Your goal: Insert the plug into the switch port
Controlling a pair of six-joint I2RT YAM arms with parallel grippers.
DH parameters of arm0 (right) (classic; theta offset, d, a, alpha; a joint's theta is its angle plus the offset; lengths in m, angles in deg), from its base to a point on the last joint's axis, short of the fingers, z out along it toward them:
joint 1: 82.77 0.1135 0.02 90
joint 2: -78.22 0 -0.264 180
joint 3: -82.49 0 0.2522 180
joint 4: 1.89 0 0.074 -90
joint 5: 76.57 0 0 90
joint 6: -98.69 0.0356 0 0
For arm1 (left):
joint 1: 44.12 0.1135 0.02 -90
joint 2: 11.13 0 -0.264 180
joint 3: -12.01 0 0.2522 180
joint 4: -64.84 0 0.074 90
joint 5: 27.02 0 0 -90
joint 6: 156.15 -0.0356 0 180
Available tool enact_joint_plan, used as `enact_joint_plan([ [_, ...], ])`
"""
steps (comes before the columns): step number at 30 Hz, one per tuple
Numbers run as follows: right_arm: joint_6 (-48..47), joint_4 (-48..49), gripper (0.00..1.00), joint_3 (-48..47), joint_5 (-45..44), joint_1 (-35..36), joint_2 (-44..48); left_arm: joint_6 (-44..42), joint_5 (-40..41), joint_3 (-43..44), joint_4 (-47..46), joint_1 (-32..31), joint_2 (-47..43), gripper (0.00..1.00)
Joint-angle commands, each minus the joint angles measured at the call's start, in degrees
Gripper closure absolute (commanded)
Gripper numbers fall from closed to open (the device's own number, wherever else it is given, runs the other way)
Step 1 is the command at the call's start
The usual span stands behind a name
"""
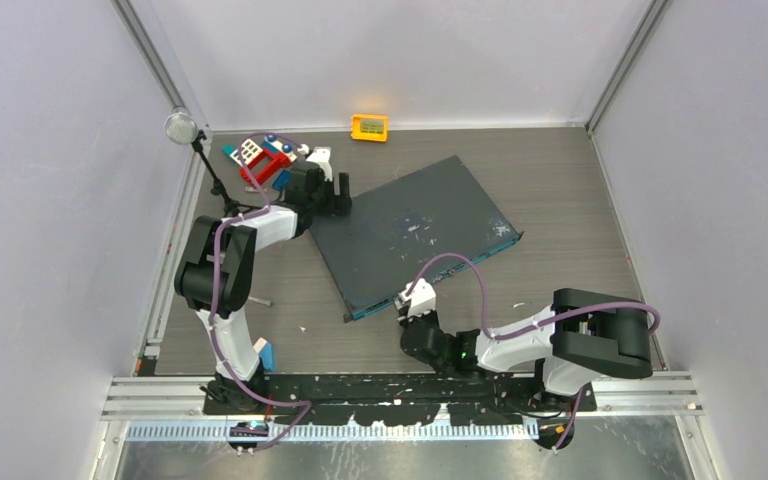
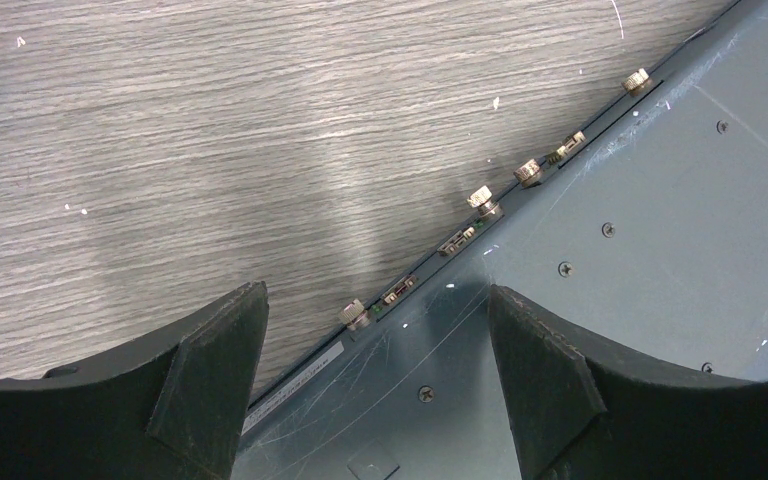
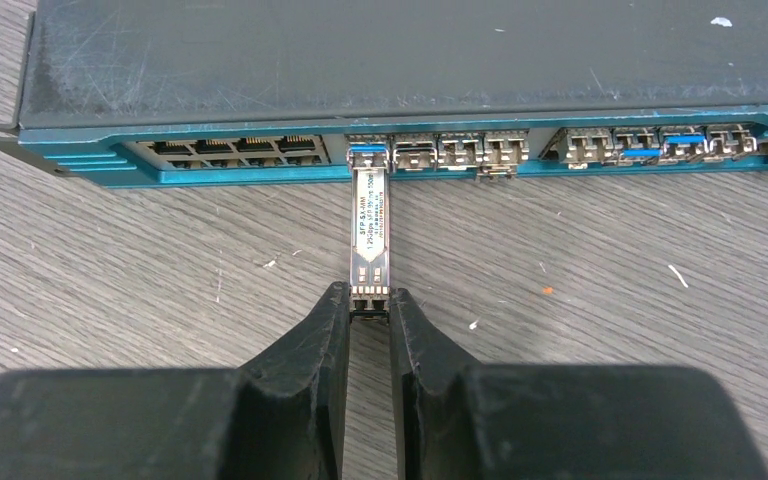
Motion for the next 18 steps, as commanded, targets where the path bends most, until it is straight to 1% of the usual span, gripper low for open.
enact_joint_plan([
  [1, -0.4, 2.1, 1.0, -2.3, -2.5, -0.2, 0.6, -2.1, 1.0, 0.0, 5.3, -0.7, 2.2, 0.18],
  [18, -0.4, 1.3, 1.0, -3.3, -2.9, -0.9, 0.2, -2.2, 1.1, 0.1, 5.3, -0.7, 2.2, 0.18],
])
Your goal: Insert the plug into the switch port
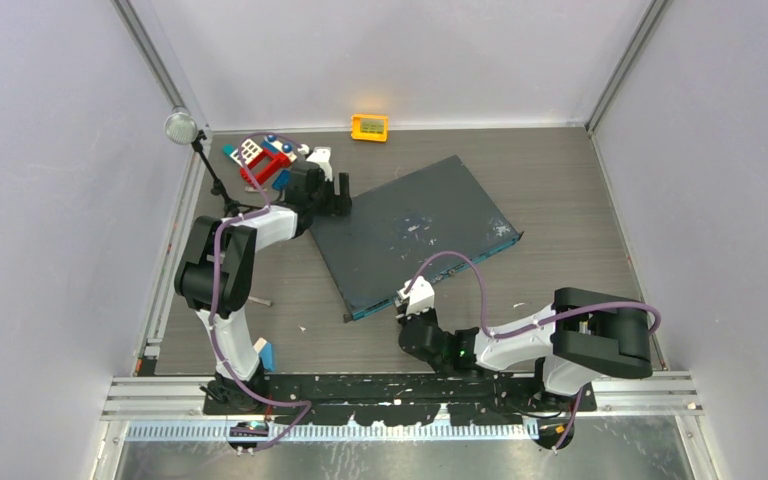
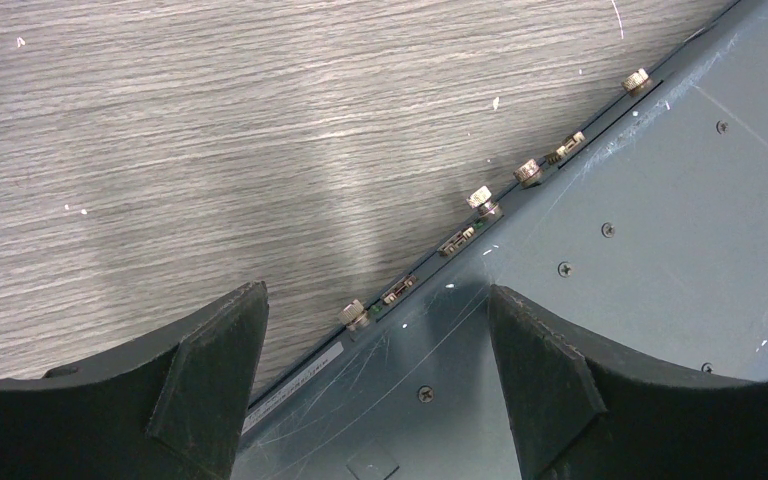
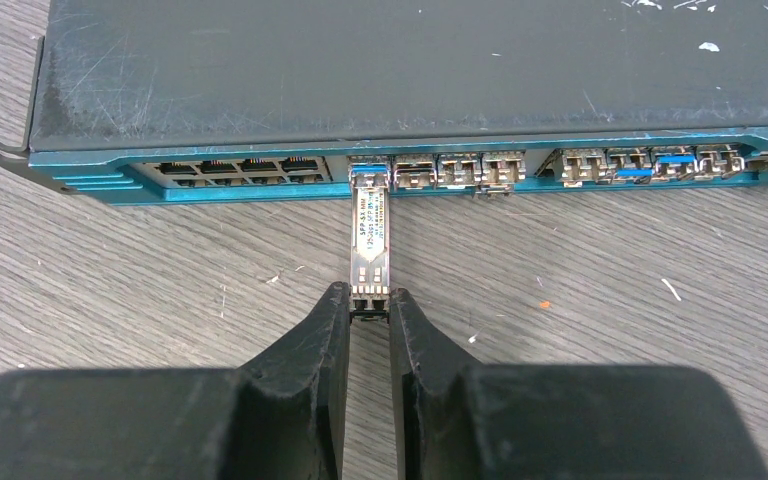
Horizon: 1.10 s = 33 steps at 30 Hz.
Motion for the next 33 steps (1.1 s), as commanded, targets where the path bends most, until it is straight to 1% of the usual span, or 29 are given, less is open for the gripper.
enact_joint_plan([
  [1, 0.4, 1.8, 1.0, -2.2, -2.6, -0.5, 0.0, -2.2, 1.1, 0.1, 5.3, -0.7, 2.2, 0.18],
  [11, -0.3, 2.1, 1.0, -3.8, -3.0, -1.4, -0.9, -2.2, 1.1, 0.1, 5.4, -0.7, 2.2, 0.18],
  [24, -2.6, 4.9, 1.0, -5.8, -1.2, -4.8, -4.4, -2.2, 1.1, 0.1, 5.4, -0.7, 2.2, 0.18],
  [25, -2.8, 4.5, 0.97, -6.0, -0.7, -4.9, -4.2, -2.2, 1.1, 0.1, 5.4, -0.7, 2.2, 0.18],
  [26, -3.0, 4.0, 0.91, -6.2, -0.3, -4.9, -3.8, -2.2, 1.1, 0.1, 5.4, -0.7, 2.2, 0.18],
  [28, -3.1, 2.7, 0.73, -5.9, 1.4, -4.8, -2.5, -2.2, 1.1, 0.1, 5.4, -0.7, 2.2, 0.18],
  [30, -2.6, 0.1, 0.51, -5.6, 3.5, -4.9, -0.7, -2.2, 1.1, 0.1, 5.4, -0.7, 2.2, 0.18],
  [31, -2.3, -1.3, 0.44, -5.4, 4.6, -4.8, 0.4, -2.2, 1.1, 0.1, 5.4, -0.7, 2.2, 0.18],
  [33, -1.0, -3.4, 0.37, -4.3, 7.3, -4.8, 3.4, -2.2, 1.1, 0.1, 5.4, -0.7, 2.2, 0.18],
])
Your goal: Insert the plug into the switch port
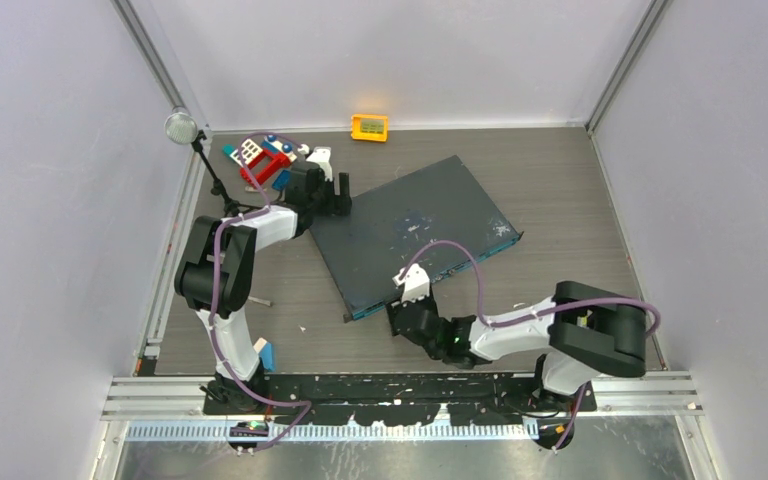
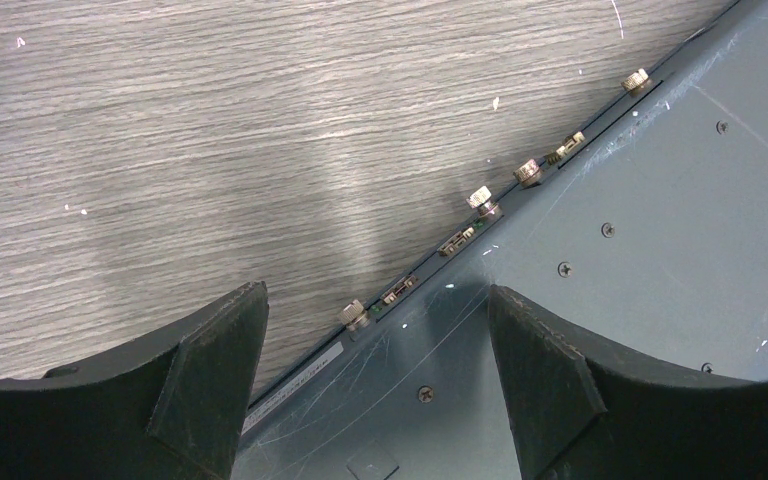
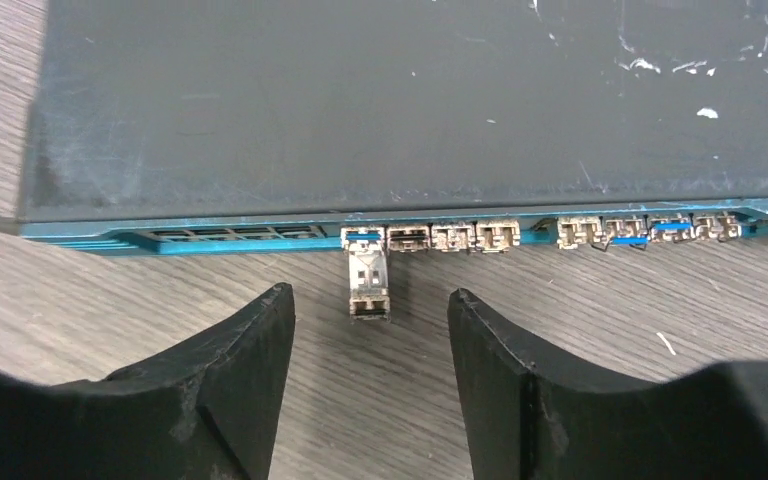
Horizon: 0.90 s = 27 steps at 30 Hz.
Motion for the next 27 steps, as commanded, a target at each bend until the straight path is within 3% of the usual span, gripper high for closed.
enact_joint_plan([
  [1, 2.1, -3.1, 0.35, 0.2, 4.8, -0.2, 7.4, -2.2, 1.1, 0.2, 5.4, -0.7, 2.2, 0.18],
  [7, 4.9, -10.1, 0.34, 3.2, 10.4, -0.2, 15.7, -2.2, 1.1, 0.1, 5.4, -0.8, 2.2, 0.18],
  [9, 6.7, -10.8, 0.38, 4.7, 10.7, -0.2, 17.1, -2.2, 1.1, 0.1, 5.4, -0.8, 2.2, 0.18],
  [14, 10.1, -7.0, 0.86, 8.6, 9.7, -0.2, 15.7, -2.2, 1.1, 0.1, 5.4, -0.8, 2.2, 0.17],
  [16, 10.3, -3.5, 0.97, 9.6, 9.3, -0.2, 13.8, -2.2, 1.1, 0.2, 5.4, -0.8, 2.3, 0.18],
  [21, 9.8, 1.0, 0.99, 8.8, 8.7, -0.1, 8.5, -2.3, 1.1, 0.2, 5.4, -0.8, 2.3, 0.18],
  [27, 8.8, -0.6, 1.0, 5.2, 7.0, -0.1, 4.2, -2.3, 1.1, 0.2, 5.5, -0.8, 2.3, 0.18],
])
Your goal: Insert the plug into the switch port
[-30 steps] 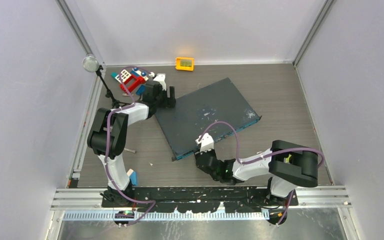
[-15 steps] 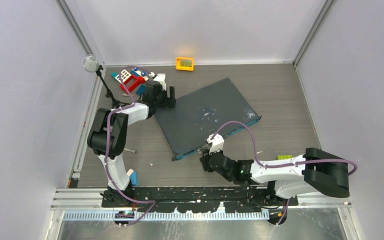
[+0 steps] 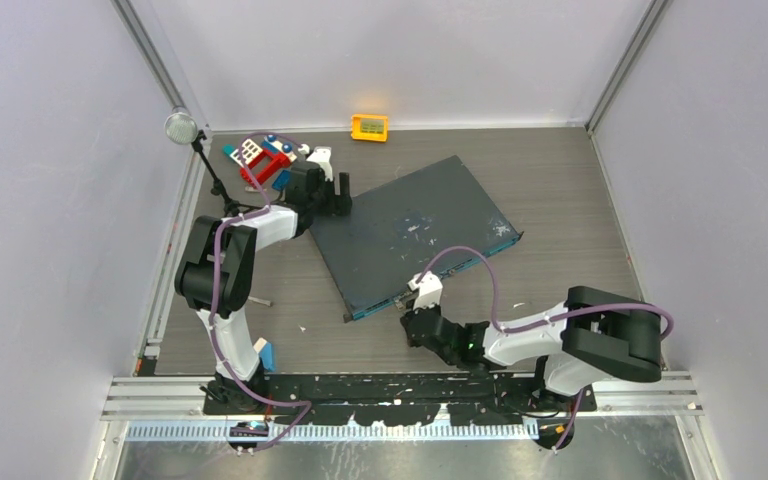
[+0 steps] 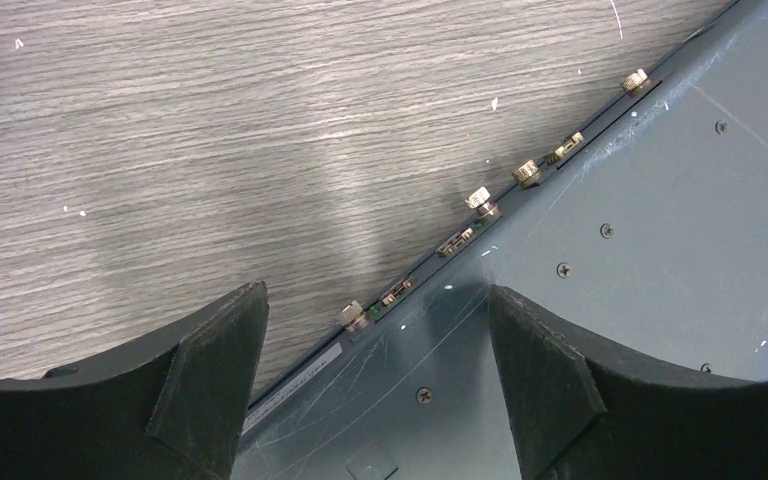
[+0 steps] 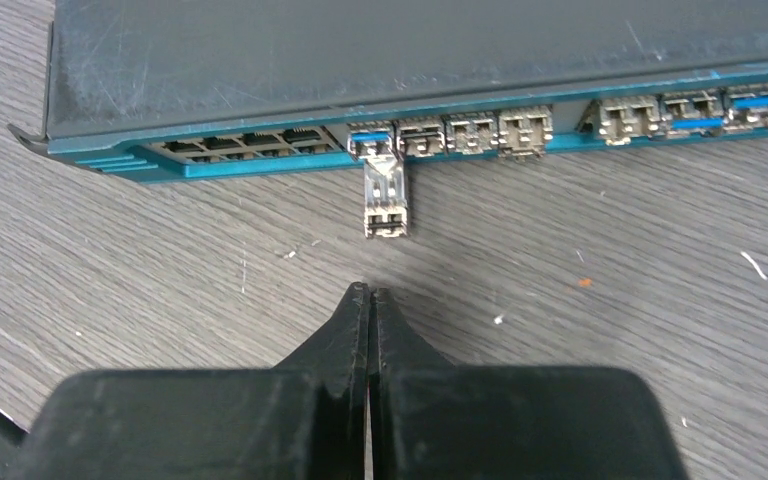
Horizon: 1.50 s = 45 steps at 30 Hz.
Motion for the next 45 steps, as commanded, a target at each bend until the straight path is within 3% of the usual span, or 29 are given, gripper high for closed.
enact_joint_plan([
  [1, -0.1, -2.6, 0.99, -2.8, -2.6, 0.1, -2.6, -2.2, 1.1, 0.0, 5.4, -0.7, 2.2, 0.18],
  [8, -0.3, -6.6, 1.0, -4.2, -5.7, 0.1, -2.0, -2.2, 1.1, 0.0, 5.4, -0.7, 2.2, 0.18],
  [25, -3.4, -1.1, 1.0, -8.6, -6.1, 0.2, -10.3, -2.3, 1.1, 0.0, 5.4, -0.8, 2.2, 0.17],
  [45, -3.8, -4.1, 1.0, -7.2, -12.2, -0.1, -9.2, -2.4, 1.1, 0.1, 5.5, -0.9, 2.2, 0.18],
])
